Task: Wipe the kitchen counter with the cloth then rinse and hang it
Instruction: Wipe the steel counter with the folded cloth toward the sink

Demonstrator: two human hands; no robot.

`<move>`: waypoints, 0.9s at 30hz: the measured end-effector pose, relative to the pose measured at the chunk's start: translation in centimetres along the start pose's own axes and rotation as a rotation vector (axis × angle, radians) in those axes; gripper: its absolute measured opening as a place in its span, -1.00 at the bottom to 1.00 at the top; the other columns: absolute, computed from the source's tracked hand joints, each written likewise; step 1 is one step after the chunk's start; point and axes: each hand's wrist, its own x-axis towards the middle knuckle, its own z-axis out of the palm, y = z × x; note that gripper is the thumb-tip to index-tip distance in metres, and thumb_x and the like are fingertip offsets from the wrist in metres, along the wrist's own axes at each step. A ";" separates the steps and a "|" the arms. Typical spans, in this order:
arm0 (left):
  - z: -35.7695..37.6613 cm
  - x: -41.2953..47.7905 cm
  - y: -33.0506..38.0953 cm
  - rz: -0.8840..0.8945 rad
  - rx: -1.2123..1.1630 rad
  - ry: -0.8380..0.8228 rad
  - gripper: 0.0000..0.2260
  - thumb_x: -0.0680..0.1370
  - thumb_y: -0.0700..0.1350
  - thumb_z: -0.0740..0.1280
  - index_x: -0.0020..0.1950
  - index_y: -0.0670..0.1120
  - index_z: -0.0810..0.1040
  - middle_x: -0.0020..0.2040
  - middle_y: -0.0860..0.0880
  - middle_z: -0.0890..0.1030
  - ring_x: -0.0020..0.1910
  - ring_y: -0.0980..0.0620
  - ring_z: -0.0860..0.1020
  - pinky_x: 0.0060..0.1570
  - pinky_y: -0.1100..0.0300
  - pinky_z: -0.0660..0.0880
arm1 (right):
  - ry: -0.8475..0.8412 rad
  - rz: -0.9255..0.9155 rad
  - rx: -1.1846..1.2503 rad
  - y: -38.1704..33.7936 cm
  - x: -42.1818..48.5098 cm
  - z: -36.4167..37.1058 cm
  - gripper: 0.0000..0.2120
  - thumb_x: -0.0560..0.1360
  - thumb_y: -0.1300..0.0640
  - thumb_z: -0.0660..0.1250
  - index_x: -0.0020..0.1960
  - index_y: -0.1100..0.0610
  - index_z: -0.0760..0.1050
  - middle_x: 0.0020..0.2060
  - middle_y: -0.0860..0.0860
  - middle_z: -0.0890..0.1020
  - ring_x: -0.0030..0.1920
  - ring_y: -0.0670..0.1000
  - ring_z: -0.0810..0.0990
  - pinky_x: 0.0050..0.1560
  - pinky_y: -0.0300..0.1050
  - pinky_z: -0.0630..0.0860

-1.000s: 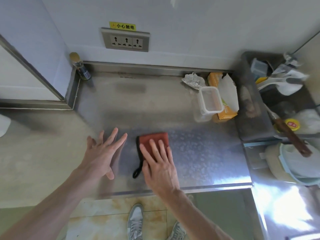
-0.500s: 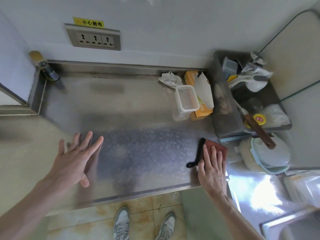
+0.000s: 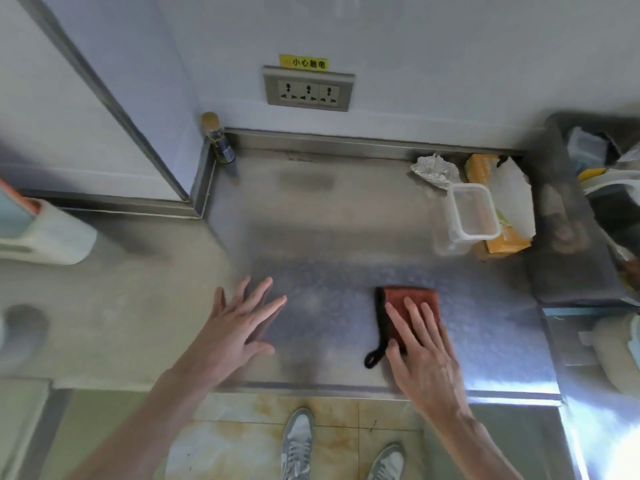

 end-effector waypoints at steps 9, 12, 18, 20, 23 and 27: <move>3.6 -7.8 -3.6 -0.354 -0.090 0.336 -0.47 0.65 0.18 0.14 0.62 0.10 0.26 0.66 0.00 0.18 0.65 -0.15 0.12 0.53 -0.33 0.05 | 0.051 0.248 0.018 -1.8 2.8 -0.6 -0.31 0.52 -0.06 -0.02 0.60 0.15 0.27 0.57 0.26 0.31 0.53 0.33 0.22 0.55 0.37 0.15; 4.5 -10.0 -6.2 -0.493 -0.129 0.418 -0.49 0.66 0.11 0.11 0.63 0.10 0.23 0.67 -0.01 0.17 0.65 -0.14 0.09 0.57 -0.29 -0.04 | 0.022 0.076 -0.033 -7.7 2.9 1.5 -0.33 0.57 -0.05 -0.05 0.66 0.09 0.21 0.60 0.25 0.29 0.58 0.34 0.21 0.56 0.35 0.14; 5.0 -10.4 -9.8 -0.520 -0.098 0.404 -0.47 0.68 0.11 0.08 0.66 0.08 0.16 0.68 -0.03 0.13 0.66 -0.16 0.06 0.56 -0.29 0.00 | -0.046 -0.229 -0.038 -23.6 4.0 6.1 -0.37 0.62 -0.07 -0.06 0.70 -0.09 0.01 0.69 0.04 0.08 0.69 0.16 -0.02 0.67 0.22 -0.10; 5.6 -10.5 -10.5 -0.543 -0.063 0.384 -0.46 0.67 0.12 0.10 0.66 0.08 0.15 0.68 -0.03 0.12 0.65 -0.18 0.07 0.54 -0.30 0.03 | -0.071 -0.317 -0.024 -28.2 4.5 7.0 -0.37 0.63 -0.08 -0.04 0.69 -0.11 0.00 0.69 0.01 0.05 0.70 0.14 -0.07 0.66 0.17 -0.20; 6.1 -11.2 -11.4 -0.549 -0.067 0.395 -0.47 0.68 0.13 0.08 0.66 0.10 0.16 0.68 -0.01 0.14 0.65 -0.19 0.09 0.54 -0.30 0.03 | -0.084 -0.415 -0.027 -31.2 4.9 7.7 -0.39 0.63 -0.07 0.01 0.68 -0.13 0.06 0.69 0.00 0.11 0.70 0.12 -0.02 0.68 0.19 -0.11; 5.6 -11.7 -11.7 -0.540 -0.073 0.441 -0.51 0.68 0.08 0.12 0.63 0.08 0.25 0.65 -0.02 0.23 0.63 -0.17 0.16 0.55 -0.26 0.06 | -0.125 -0.488 -0.115 -25.6 3.8 6.6 -0.39 0.63 -0.05 0.08 0.67 -0.14 0.07 0.66 -0.06 0.14 0.68 0.07 0.07 0.68 0.13 0.01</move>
